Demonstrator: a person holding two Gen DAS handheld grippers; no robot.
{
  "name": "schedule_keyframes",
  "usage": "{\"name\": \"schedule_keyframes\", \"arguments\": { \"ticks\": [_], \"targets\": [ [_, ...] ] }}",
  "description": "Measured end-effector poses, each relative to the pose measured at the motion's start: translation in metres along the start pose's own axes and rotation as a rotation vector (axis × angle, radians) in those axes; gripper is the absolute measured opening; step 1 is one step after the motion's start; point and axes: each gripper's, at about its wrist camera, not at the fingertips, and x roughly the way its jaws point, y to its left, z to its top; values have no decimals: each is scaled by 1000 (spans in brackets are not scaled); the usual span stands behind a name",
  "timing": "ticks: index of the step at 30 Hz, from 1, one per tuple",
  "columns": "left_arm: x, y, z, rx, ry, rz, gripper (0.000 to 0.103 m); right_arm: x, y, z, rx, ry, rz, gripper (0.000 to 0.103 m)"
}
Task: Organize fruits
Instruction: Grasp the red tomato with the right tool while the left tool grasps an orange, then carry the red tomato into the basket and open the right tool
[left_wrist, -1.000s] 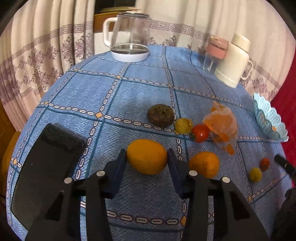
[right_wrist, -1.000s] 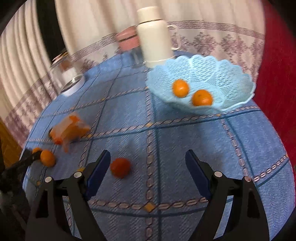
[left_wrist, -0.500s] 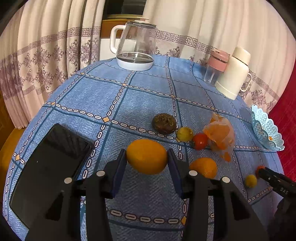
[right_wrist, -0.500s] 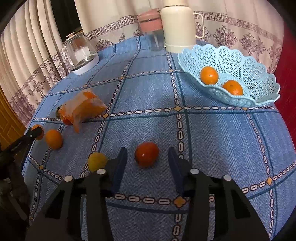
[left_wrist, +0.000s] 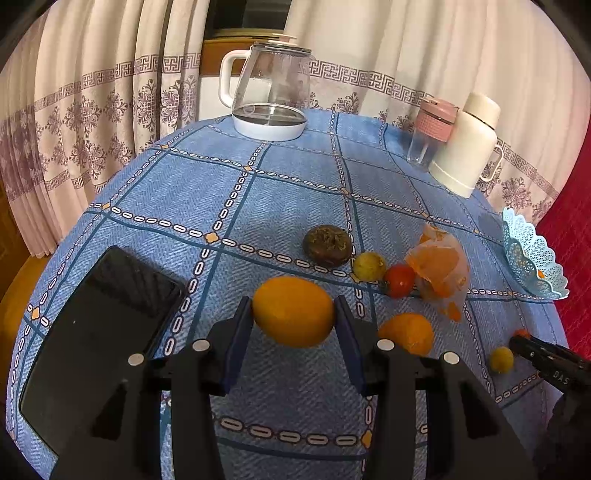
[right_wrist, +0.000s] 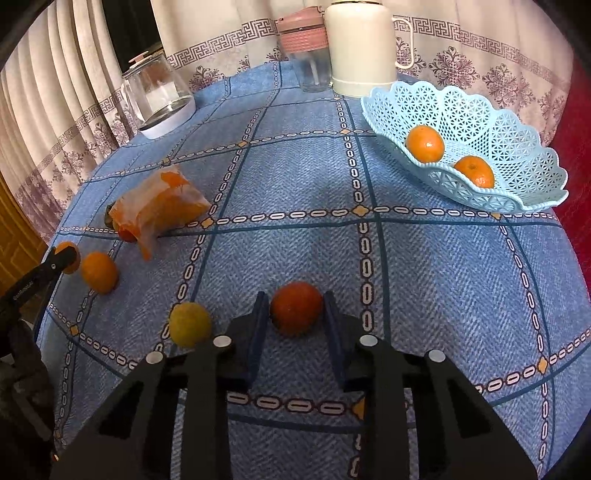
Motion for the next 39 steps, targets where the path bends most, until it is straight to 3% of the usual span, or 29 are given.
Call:
{"name": "schedule_keyframes", "arguments": {
  "ticks": [29,39],
  "targets": [
    [1,1,0,-1,2,-1,45,-8,8,5,-32,-37,-29,29],
    [1,1,0,-2,3,-1,45,-24,-8,12,3,-83,-53,29]
  ]
}}
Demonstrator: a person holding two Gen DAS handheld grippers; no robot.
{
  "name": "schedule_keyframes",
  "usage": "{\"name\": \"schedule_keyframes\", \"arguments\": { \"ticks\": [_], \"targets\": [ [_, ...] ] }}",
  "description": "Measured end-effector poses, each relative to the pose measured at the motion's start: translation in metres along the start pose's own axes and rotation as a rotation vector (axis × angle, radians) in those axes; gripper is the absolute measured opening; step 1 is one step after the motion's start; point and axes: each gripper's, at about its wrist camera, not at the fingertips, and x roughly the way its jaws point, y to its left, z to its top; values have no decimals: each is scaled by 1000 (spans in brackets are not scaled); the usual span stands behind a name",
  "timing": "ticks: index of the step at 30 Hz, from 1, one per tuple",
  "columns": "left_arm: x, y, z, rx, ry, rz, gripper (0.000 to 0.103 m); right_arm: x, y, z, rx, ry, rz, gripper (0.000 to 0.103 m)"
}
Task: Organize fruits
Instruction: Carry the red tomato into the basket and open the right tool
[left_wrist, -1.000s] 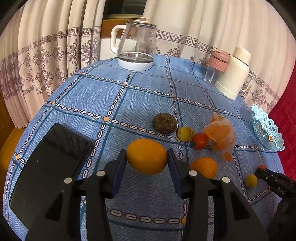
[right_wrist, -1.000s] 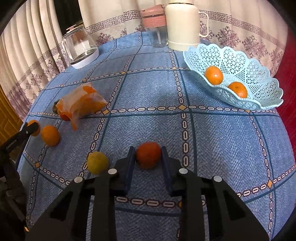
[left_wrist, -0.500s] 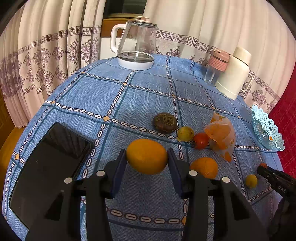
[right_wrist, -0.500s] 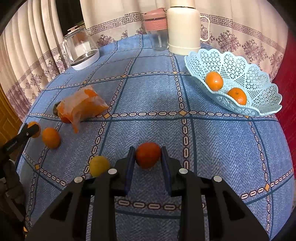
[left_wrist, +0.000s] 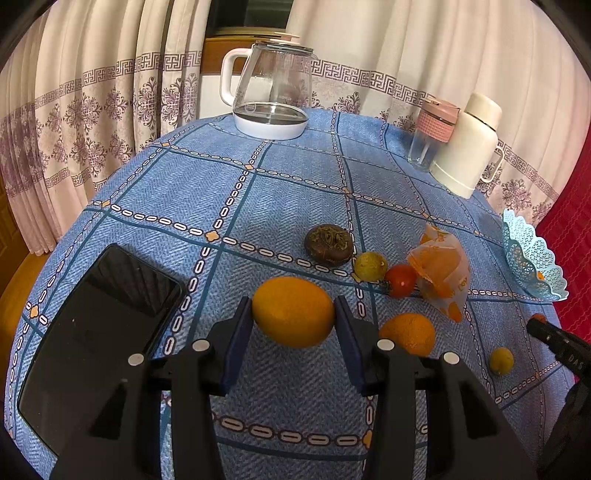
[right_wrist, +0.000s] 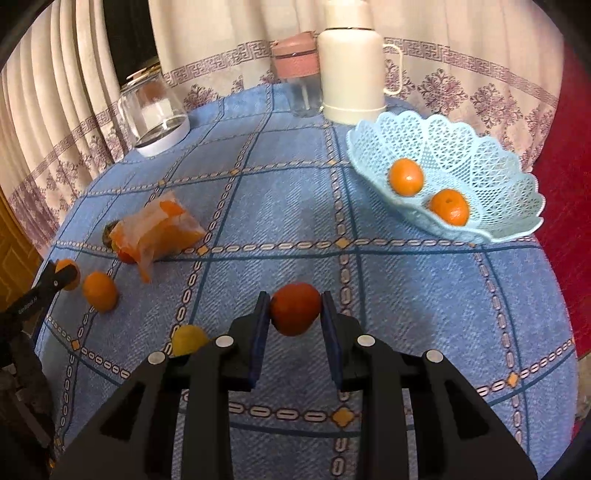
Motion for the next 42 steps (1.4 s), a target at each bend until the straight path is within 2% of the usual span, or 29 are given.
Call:
{"name": "schedule_keyframes", "arguments": {
  "ticks": [24,31,42],
  "targets": [
    [-1,3,-1,-8,-5,12,45,-52,-91,33,159,-170,-168,29],
    [-1,1,-1,-6,-6,28,45,-48,-114,41,188,-183,-200,29],
    [0,-2,-1,-3,5,61,45,-17,-141,49,243,-155,-208,29]
  ]
}}
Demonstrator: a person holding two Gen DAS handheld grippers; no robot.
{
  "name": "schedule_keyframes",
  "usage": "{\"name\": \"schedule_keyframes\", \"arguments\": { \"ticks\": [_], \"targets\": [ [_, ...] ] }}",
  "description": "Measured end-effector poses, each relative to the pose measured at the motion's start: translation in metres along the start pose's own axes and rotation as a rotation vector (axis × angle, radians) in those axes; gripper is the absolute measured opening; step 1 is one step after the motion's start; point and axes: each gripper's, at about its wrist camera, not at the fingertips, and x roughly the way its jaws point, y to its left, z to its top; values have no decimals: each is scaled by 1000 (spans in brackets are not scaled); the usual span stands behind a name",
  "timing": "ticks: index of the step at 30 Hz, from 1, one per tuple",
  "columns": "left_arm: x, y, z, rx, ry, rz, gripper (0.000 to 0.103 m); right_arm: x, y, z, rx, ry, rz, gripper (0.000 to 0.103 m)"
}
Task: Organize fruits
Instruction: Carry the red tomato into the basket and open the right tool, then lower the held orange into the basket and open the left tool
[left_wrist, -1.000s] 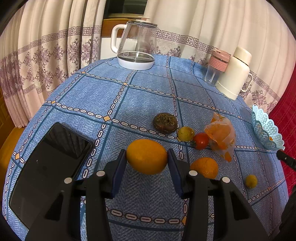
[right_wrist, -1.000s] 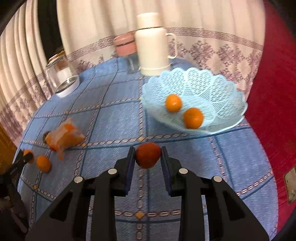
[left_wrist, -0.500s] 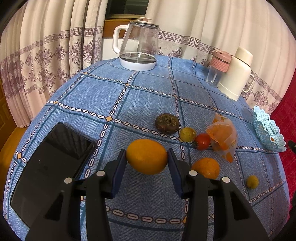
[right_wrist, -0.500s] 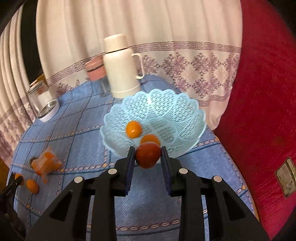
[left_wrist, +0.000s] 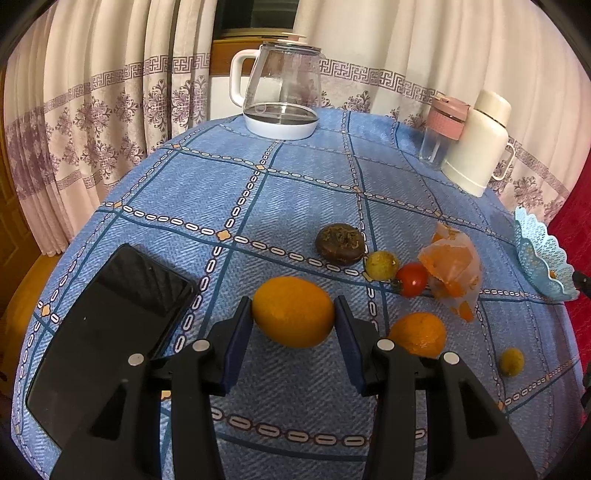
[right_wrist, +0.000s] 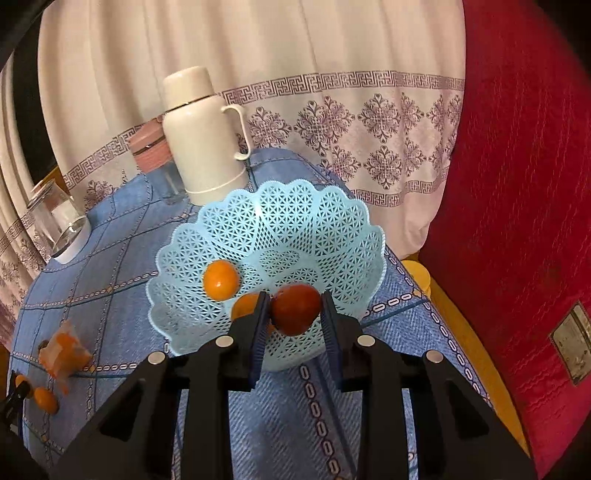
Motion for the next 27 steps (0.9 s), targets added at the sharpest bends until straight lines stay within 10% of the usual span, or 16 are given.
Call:
{"name": "schedule_keyframes", "arguments": {
  "ticks": [17,27],
  "targets": [
    [-20,-2,24,-2,-44,62,45,-19,-18,-9,63,-105,-2,47],
    [-30,-71,46,97,-84,-48,45,-25,-38,-22,171,-139,-18,49]
  ]
}}
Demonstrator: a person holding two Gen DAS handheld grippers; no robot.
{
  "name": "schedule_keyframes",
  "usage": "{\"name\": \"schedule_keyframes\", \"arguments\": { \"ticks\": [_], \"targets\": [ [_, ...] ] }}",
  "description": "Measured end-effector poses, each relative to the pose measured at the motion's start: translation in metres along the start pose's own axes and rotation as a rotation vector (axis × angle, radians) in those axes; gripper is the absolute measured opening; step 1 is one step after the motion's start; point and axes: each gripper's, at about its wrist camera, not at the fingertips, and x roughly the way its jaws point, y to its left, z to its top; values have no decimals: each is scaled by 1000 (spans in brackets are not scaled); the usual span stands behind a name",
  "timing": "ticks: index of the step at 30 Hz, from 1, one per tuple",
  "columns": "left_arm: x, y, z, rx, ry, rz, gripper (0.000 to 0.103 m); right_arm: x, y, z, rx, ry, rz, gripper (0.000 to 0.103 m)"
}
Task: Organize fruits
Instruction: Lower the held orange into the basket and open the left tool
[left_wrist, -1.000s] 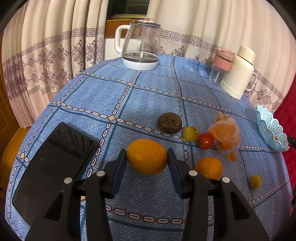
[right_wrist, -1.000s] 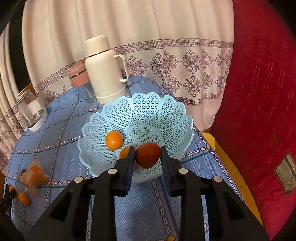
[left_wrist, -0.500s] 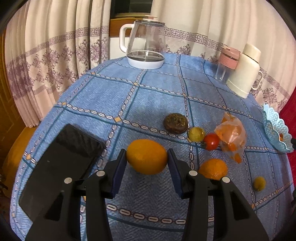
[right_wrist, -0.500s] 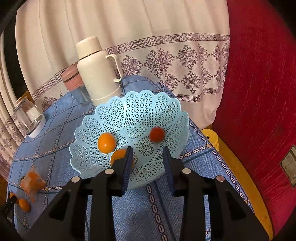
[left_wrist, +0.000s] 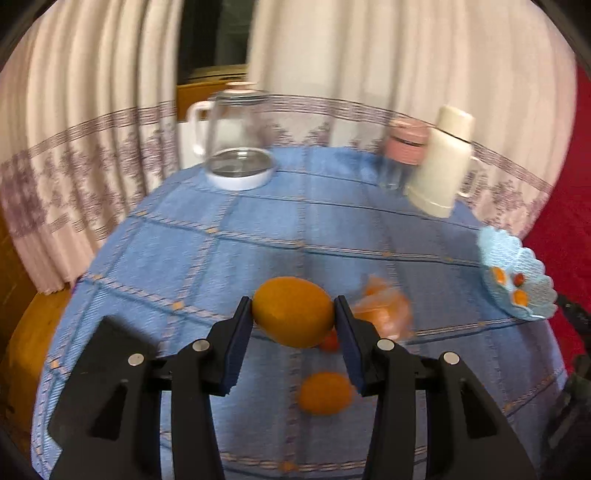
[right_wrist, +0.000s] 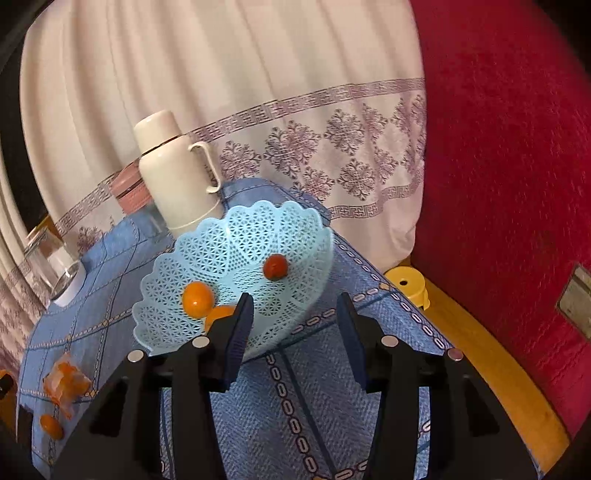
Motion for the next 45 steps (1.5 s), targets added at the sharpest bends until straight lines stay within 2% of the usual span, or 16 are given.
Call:
{"name": "schedule_keyframes", "arguments": {
  "ticks": [2,3,5,17,23,35,36,39,40,43,45],
  "targets": [
    [4,-20,4,23,7,-38,45,-2,-4,0,20,-9,-1,50],
    [7,-29,5,32,9,-51,45,-3,-6,0,30,-15,-3,55],
    [12,-50,9,56,14,-86,45,-2,-7,-2,35,-23,-9,57],
    [39,-175,24,217,39,-294,45,-6,-6,-9,43,-61,-37,59],
    [57,-218,25,261,65,-356,45,-5,-12,-8,78,-57,-37,59],
    [85,-265,24,310,103,-389,46,-3,-13,-7,91,-54,-41,59],
    [86,-266,24,310,105,-391,50,-3,-13,-7,92,-53,-41,59],
    [84,-264,24,295,81,-391,71,-3,-14,-7,96,-54,-43,59],
    [83,-262,24,289,78,-391,74,-3,-14,-8,96,-54,-43,59],
    [83,-254,23,269,90,-388,75,-3,-14,-8,96,-54,-43,61],
    [85,-249,21,263,96,-375,75,-4,-14,-8,96,-61,-46,67]
  ]
}}
